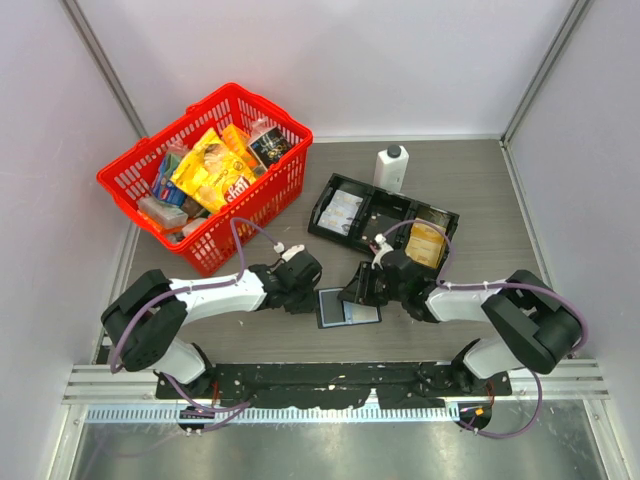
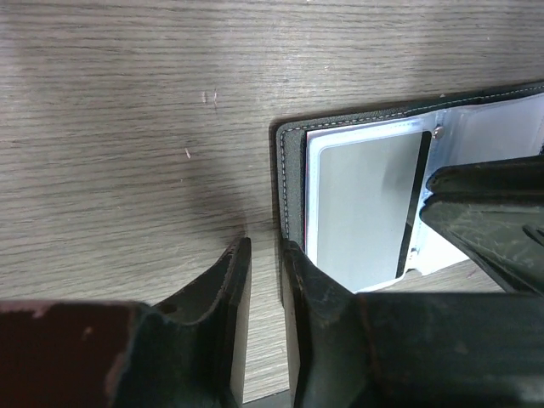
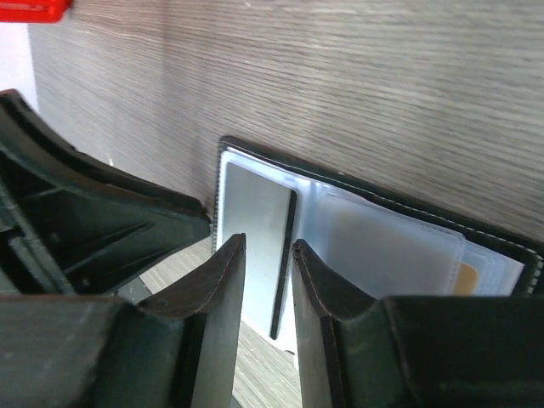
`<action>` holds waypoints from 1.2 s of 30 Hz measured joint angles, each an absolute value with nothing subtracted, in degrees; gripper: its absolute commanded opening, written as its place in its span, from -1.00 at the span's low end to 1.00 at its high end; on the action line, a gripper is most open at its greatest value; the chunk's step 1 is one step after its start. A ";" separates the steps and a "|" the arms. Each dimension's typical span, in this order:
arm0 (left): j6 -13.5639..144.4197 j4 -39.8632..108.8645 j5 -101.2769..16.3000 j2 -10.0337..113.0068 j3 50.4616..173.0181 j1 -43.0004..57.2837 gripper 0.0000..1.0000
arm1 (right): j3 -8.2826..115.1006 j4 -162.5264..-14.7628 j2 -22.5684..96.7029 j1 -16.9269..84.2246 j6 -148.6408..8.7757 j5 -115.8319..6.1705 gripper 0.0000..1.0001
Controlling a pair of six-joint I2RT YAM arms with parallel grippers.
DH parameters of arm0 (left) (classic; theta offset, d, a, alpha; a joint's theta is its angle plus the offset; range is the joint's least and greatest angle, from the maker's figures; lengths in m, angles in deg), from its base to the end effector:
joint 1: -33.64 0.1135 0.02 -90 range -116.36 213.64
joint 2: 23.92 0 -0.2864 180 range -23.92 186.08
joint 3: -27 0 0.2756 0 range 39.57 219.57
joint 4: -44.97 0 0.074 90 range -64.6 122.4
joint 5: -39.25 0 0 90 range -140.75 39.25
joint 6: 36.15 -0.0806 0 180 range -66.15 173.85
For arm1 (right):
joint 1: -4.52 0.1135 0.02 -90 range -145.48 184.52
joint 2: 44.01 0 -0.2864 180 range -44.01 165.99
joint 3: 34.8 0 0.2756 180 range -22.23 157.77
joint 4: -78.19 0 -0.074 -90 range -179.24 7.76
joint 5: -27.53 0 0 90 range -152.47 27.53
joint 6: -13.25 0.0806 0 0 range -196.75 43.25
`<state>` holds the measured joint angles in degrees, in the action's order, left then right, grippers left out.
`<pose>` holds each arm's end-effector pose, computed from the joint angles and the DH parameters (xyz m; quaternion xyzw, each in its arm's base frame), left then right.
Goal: Take the credit cards out of the card holder
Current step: Remove the credit card from the card holder.
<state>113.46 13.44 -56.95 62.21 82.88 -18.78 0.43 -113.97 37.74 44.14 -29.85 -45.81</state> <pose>0.1969 -0.2417 0.1246 -0.0739 0.9657 -0.1725 0.1796 0.2112 0.2049 0.1116 -0.0119 0.8776 0.4098 0.2485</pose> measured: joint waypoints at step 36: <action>111.87 17.13 -55.70 68.61 88.21 -18.74 -0.64 | -4.38 -120.05 39.12 38.43 -28.15 -41.26 -0.35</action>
